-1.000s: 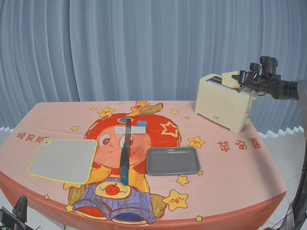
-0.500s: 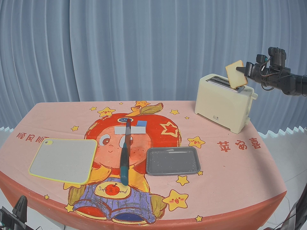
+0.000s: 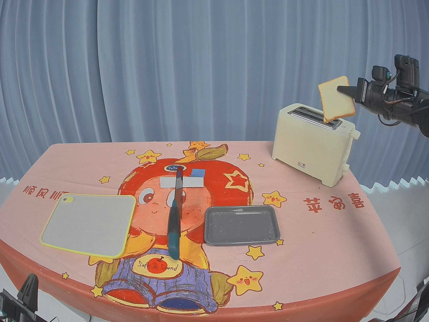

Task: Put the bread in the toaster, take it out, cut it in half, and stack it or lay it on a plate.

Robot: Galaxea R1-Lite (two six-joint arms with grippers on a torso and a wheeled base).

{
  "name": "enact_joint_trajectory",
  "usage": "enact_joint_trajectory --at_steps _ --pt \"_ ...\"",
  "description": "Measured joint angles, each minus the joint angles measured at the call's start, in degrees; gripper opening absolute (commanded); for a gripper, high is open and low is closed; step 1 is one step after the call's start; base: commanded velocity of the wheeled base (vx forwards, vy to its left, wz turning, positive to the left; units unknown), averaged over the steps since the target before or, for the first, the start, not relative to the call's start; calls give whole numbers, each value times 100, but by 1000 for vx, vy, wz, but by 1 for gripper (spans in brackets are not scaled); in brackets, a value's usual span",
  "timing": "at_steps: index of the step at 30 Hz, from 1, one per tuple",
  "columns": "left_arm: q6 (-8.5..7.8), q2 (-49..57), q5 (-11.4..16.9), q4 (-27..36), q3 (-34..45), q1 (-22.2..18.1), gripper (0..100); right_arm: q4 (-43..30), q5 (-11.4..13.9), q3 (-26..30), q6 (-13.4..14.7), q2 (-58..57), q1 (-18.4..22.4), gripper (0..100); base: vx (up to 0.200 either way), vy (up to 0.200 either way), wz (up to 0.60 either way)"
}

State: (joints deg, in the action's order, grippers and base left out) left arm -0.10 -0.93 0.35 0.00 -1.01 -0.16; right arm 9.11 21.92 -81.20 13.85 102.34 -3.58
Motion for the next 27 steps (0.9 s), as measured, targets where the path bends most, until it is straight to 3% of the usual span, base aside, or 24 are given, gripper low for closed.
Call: enact_joint_trajectory --at_steps 22,27 --pt "0 0 -2 0 0 0 0 11 -20 3446 0 -2623 -912 0 0 0 0" --pt "0 0 -2 0 0 0 0 507 -17 4028 -20 -3010 -1143 0 0 0 0"
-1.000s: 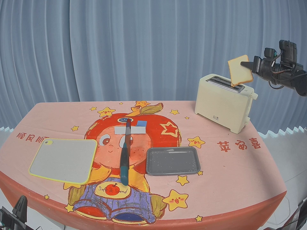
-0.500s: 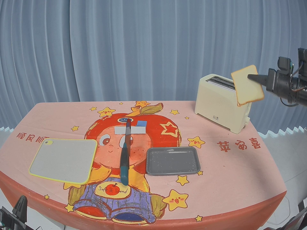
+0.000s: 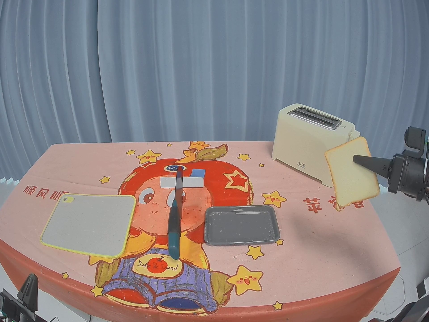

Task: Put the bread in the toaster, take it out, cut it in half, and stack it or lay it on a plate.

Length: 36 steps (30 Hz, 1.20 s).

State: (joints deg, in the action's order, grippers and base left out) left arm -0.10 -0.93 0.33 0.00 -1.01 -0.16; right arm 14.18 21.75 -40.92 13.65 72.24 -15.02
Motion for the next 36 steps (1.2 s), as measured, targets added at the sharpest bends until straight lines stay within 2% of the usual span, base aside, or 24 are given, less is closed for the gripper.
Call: enact_joint_trajectory --at_steps 8,27,33,36 --pt "0 0 2 0 0 0 0 1136 -71 652 9 -205 -144 0 0 0 0" --pt "0 0 0 0 0 0 0 1270 -98 1041 -139 -258 -562 0 0 0 0" --pt "10 0 2 0 0 0 0 1521 -357 1113 -151 -265 -713 0 0 0 0" --pt "10 0 2 0 0 0 0 1598 -391 1135 -151 -271 -747 0 0 0 0"
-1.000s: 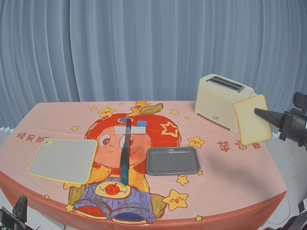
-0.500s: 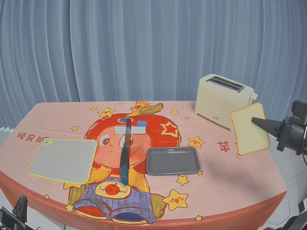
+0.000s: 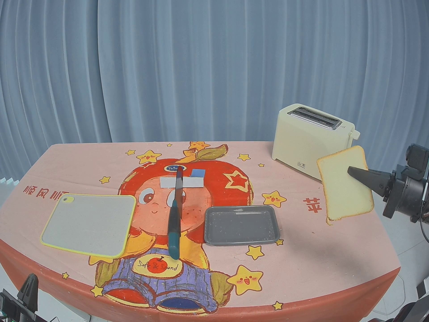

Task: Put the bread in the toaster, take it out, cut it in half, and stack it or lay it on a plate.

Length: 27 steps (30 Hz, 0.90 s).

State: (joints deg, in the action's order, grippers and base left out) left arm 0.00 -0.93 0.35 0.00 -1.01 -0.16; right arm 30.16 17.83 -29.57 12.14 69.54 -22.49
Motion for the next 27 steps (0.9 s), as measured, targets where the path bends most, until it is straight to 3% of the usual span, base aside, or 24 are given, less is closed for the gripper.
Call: enact_joint_trajectory --at_steps 27 --pt "16 0 0 0 0 0 0 343 -35 108 -10 -7 -123 0 0 0 0"
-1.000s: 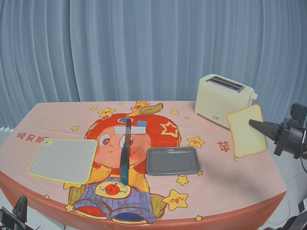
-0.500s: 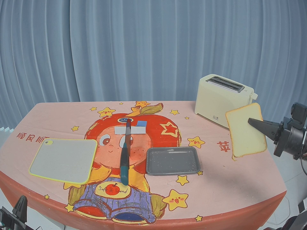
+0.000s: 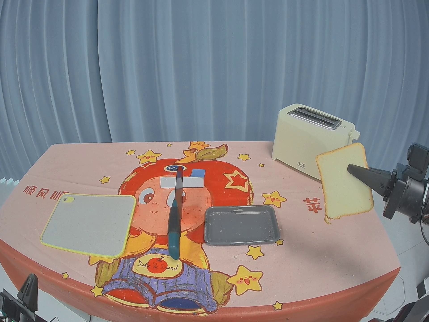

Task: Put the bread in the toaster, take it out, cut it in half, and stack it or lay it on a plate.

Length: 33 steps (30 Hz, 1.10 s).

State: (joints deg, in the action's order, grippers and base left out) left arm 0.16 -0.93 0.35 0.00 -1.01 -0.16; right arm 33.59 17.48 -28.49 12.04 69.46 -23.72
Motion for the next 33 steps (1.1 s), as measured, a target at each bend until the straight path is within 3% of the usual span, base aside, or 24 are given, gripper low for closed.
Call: enact_joint_trajectory --at_steps 8,33 --pt "-13 0 2 0 0 0 0 -1 0 5 -1 2 -9 0 0 0 0" --pt "-16 0 9 0 0 0 0 -1 -2 -28 7 -205 -37 0 0 200 0"
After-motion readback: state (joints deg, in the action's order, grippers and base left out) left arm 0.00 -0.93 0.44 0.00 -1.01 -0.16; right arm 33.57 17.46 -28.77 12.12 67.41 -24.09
